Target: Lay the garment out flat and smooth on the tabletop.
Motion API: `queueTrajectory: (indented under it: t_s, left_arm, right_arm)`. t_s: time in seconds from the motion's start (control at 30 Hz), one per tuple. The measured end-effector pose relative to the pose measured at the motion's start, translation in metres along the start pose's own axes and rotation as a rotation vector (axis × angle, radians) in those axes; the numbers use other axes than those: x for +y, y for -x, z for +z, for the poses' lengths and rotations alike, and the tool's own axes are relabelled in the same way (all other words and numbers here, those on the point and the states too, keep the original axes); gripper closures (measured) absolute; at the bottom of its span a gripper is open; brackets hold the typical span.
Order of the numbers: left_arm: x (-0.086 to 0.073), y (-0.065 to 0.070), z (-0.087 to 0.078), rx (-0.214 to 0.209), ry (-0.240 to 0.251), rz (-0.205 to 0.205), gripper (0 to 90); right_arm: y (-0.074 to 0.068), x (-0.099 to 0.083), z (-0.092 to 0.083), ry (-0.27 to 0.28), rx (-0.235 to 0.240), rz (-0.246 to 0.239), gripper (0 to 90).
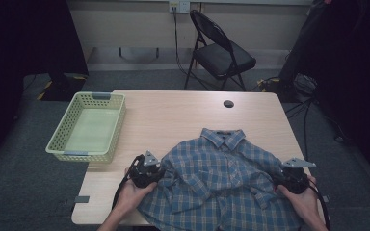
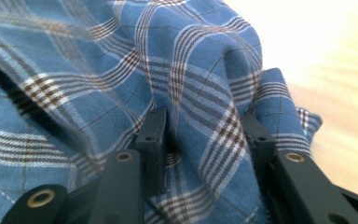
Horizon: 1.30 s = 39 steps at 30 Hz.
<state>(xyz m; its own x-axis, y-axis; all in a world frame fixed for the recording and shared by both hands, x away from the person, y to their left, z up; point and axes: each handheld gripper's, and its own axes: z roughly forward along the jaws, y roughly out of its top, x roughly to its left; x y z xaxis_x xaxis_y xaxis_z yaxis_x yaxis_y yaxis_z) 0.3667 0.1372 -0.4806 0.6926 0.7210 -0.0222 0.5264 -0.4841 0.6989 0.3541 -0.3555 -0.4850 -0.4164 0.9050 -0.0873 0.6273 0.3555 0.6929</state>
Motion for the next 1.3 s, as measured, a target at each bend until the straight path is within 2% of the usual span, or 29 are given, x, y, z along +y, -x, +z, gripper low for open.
queueTrajectory:
  t_s: [0.07, 0.1, 0.13, 0.17, 0.2, 0.23, 0.27, 0.3, 0.37, 0.4, 0.47, 0.5, 0.57, 0.6, 0.73, 0.83, 0.9, 0.97, 1.03, 1.13, 1.17, 1.3]
  left_arm:
    - [-0.003, 0.005, -0.006, -0.014, -0.023, 0.017, 76.0]
    - [-0.004, 0.007, -0.009, -0.018, -0.028, 0.012, 72.6]
    - [-0.005, 0.008, -0.013, -0.008, -0.031, 0.007, 69.8]
    - [-0.006, 0.008, -0.016, 0.0, -0.027, 0.018, 69.8]
    - [-0.007, 0.006, -0.02, -0.012, -0.006, 0.002, 67.3]
    - [-0.007, 0.002, -0.029, -0.025, 0.03, -0.01, 61.3]
    - [-0.007, 0.002, -0.029, -0.025, 0.03, -0.01, 58.2]
    - [-0.006, 0.0, -0.033, -0.028, 0.051, -0.013, 56.0]
    - [-0.002, -0.002, -0.038, -0.024, 0.086, -0.033, 53.8]
    - [0.002, -0.003, -0.04, -0.018, 0.098, -0.028, 52.8]
    - [0.01, -0.004, -0.045, -0.029, 0.147, -0.044, 52.8]
    - [0.014, -0.004, -0.045, -0.035, 0.163, -0.044, 52.8]
    - [0.025, -0.004, -0.042, -0.012, 0.176, -0.023, 53.4]
    - [0.03, -0.005, -0.039, -0.015, 0.176, -0.016, 53.9]
    - [0.047, -0.011, -0.021, -0.018, 0.186, -0.028, 55.7]
    - [0.059, -0.015, -0.005, 0.004, 0.181, -0.022, 58.5]
    - [0.063, -0.02, 0.008, -0.014, 0.164, -0.035, 62.6]
    - [0.064, -0.024, 0.02, -0.012, 0.138, -0.046, 65.3]
    - [0.062, -0.026, 0.03, -0.025, 0.116, -0.063, 67.8]
    - [0.056, -0.019, 0.038, -0.033, 0.084, -0.029, 69.6]
    - [0.055, -0.017, 0.039, -0.04, 0.082, -0.028, 69.6]
    - [0.051, -0.012, 0.043, -0.046, 0.046, -0.011, 68.9]
  right_arm:
    - [-0.003, -0.003, -0.004, -0.008, 0.006, -0.01, 58.3]
    - [-0.005, -0.007, -0.011, -0.009, 0.038, -0.035, 52.0]
    - [-0.004, -0.008, -0.014, -0.007, 0.061, -0.025, 48.4]
    - [-0.004, -0.008, -0.014, -0.007, 0.061, -0.025, 48.4]
    - [-0.002, -0.008, -0.017, -0.001, 0.082, 0.004, 46.8]
    - [0.0, -0.006, -0.026, 0.029, 0.099, 0.02, 45.6]
    - [0.0, -0.006, -0.026, 0.029, 0.099, 0.02, 45.6]
    - [-0.001, -0.001, -0.037, 0.069, 0.106, 0.024, 47.3]
    - [-0.002, 0.003, -0.042, 0.084, 0.11, 0.02, 47.3]
    - [-0.003, 0.008, -0.047, 0.103, 0.109, 0.014, 47.5]
    - [-0.005, 0.017, -0.056, 0.13, 0.111, 0.01, 46.0]
    - [-0.006, 0.021, -0.06, 0.141, 0.108, 0.004, 46.8]
    - [-0.005, 0.029, -0.065, 0.169, 0.111, 0.001, 48.1]
    - [-0.002, 0.034, -0.064, 0.184, 0.106, 0.005, 51.9]
    - [0.01, 0.047, -0.049, 0.184, 0.082, 0.018, 65.6]
    - [0.022, 0.06, -0.03, 0.149, 0.034, 0.003, 71.1]
    - [0.031, 0.065, -0.019, 0.132, 0.019, 0.021, 72.1]
    - [0.038, 0.067, -0.006, 0.1, -0.007, 0.025, 70.6]
    - [0.043, 0.065, 0.006, 0.074, -0.011, 0.034, 70.2]
    - [0.045, 0.056, 0.021, 0.039, 0.01, 0.047, 66.4]
    - [0.043, 0.052, 0.024, 0.03, 0.021, 0.038, 60.8]
    - [0.039, 0.043, 0.027, 0.008, 0.051, 0.044, 54.0]
